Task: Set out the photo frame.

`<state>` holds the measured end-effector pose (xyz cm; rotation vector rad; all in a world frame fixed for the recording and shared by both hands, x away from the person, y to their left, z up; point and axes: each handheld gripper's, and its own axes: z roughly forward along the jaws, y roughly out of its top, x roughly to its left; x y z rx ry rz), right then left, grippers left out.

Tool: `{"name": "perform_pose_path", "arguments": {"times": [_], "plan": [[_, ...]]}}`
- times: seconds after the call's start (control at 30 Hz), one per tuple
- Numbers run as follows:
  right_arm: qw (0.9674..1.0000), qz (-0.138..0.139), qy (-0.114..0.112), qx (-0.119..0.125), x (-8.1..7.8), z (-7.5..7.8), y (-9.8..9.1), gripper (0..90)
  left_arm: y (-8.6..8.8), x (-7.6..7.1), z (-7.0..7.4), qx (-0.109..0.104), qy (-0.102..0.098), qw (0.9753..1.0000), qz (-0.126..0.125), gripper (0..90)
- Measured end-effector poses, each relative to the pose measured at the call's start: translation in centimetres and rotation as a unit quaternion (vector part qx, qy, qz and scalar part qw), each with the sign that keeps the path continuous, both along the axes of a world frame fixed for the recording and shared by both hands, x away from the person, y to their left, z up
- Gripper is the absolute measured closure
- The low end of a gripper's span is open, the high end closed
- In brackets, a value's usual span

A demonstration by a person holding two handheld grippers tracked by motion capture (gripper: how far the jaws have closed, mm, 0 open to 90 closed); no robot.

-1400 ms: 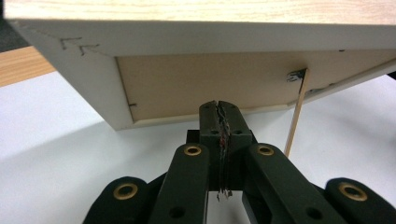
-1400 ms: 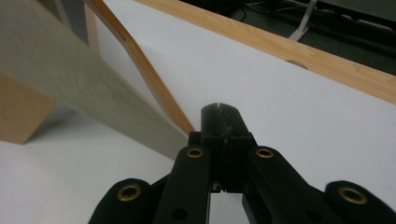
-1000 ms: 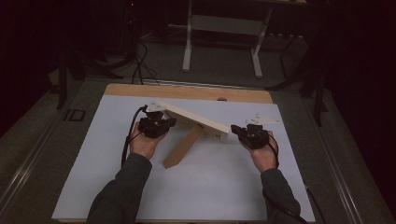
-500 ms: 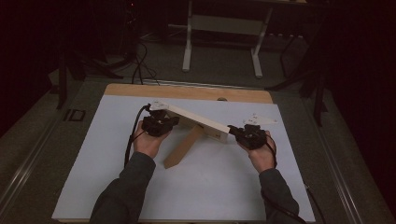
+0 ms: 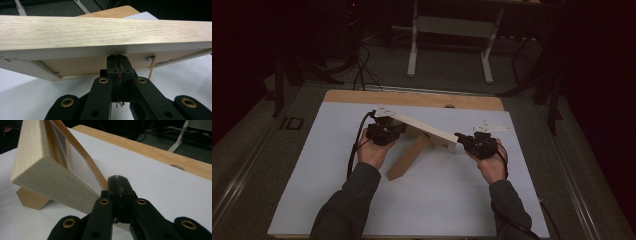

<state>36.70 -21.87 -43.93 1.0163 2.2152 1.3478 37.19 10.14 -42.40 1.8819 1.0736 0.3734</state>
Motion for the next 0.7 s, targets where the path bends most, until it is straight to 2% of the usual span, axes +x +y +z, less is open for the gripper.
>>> {"name": "perform_pose_path", "arguments": {"times": [0.27,0.7], "plan": [[1.0,0.003,0.004,0.009,0.0,0.1,0.0,89.8,-0.2,0.0,0.0,0.001,0.0,1.0,0.006,90.0],[0.9999,0.014,0.001,0.002,-0.4,0.4,0.2,89.8,-1.5,-0.1,-0.1,0.009,0.002,0.9999,-0.011,90.0]]}}
